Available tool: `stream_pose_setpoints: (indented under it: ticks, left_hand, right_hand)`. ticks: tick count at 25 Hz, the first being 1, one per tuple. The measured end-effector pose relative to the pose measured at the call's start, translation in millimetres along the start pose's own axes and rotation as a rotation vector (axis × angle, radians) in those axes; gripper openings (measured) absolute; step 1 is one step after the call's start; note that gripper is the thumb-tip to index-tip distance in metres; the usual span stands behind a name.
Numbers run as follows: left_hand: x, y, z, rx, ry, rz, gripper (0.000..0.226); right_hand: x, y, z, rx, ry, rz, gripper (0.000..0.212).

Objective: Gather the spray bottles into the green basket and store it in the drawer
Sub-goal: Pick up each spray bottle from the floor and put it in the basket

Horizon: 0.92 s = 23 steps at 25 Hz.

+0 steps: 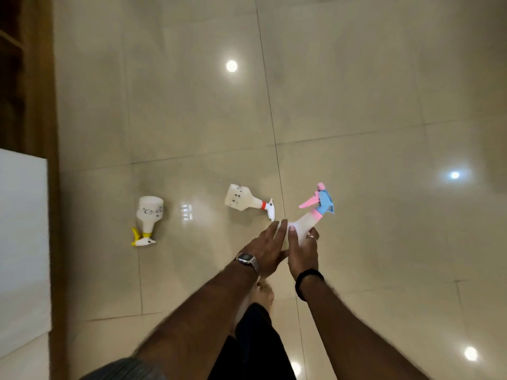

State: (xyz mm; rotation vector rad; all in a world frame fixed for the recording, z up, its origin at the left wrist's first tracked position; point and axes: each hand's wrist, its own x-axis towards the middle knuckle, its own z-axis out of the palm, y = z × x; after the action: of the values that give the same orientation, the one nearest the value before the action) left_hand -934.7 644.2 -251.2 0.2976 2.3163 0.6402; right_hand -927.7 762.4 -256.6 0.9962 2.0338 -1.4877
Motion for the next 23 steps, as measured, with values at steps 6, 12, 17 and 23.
stream_pose_setpoints:
  ticks: [6, 12, 17, 23]
  left_hand:
    - [-78, -28, -148, -0.072, 0.409, -0.1, 0.079]
    - [-185, -98, -242, -0.213, 0.823, -0.217, 0.081]
    - [-320, -176, -253, -0.406, 1.115, -0.341, 0.092]
    - [-508, -261, -193, -0.503, 1.313, -0.568, 0.089]
  right_hand:
    - [-61, -158, 58, -0.19, -0.186, -0.466, 0.054]
    - [-152, -256, 174, -0.292, -0.34, -0.806, 0.066]
    - [-261, -256, 279, -0.349, -0.525, -1.081, 0.062]
    - [-420, -186, 394, -0.439, -0.849, -1.191, 0.061]
